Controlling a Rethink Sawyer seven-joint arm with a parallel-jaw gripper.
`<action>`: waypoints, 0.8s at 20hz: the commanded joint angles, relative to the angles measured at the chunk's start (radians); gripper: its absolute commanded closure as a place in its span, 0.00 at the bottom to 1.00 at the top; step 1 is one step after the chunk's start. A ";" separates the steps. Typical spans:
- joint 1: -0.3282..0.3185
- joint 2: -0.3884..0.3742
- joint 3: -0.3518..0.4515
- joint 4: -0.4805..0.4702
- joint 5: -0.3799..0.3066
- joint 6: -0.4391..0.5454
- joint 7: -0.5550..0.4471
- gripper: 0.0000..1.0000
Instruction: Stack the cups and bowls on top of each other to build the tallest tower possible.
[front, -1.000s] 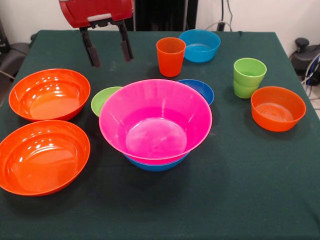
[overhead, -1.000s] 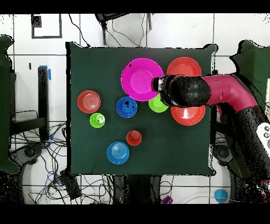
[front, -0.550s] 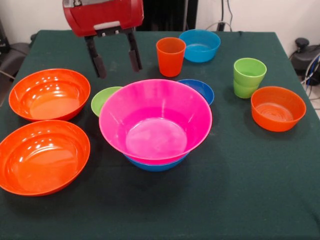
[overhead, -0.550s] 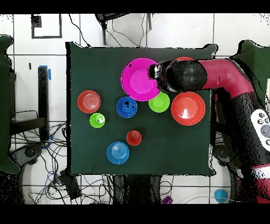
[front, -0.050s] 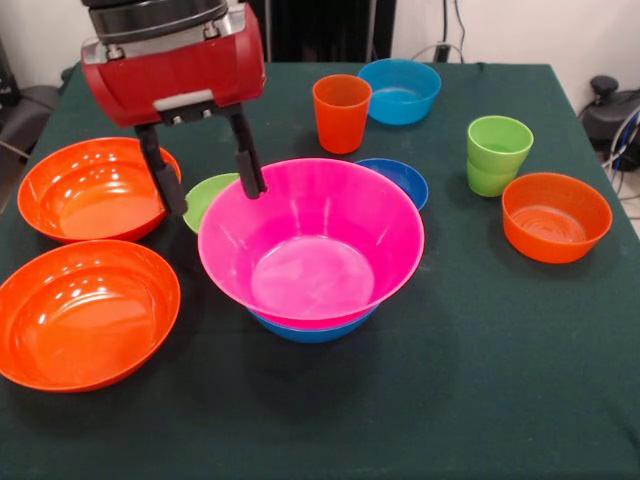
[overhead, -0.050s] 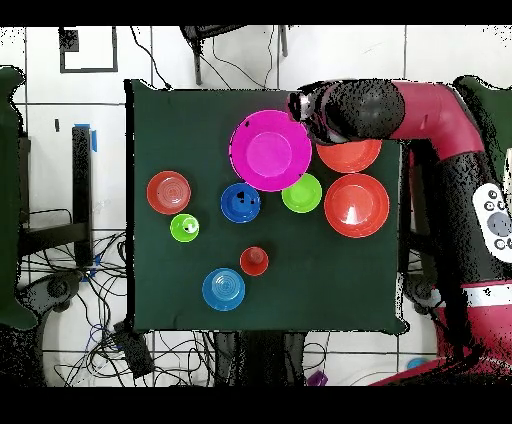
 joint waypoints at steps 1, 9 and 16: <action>0.035 0.054 -0.031 -0.084 -0.019 0.112 -0.349 0.00; -0.004 0.026 -0.032 0.020 -0.007 0.032 -0.307 0.00; -0.112 -0.177 0.006 0.409 -0.021 -0.173 -0.145 0.00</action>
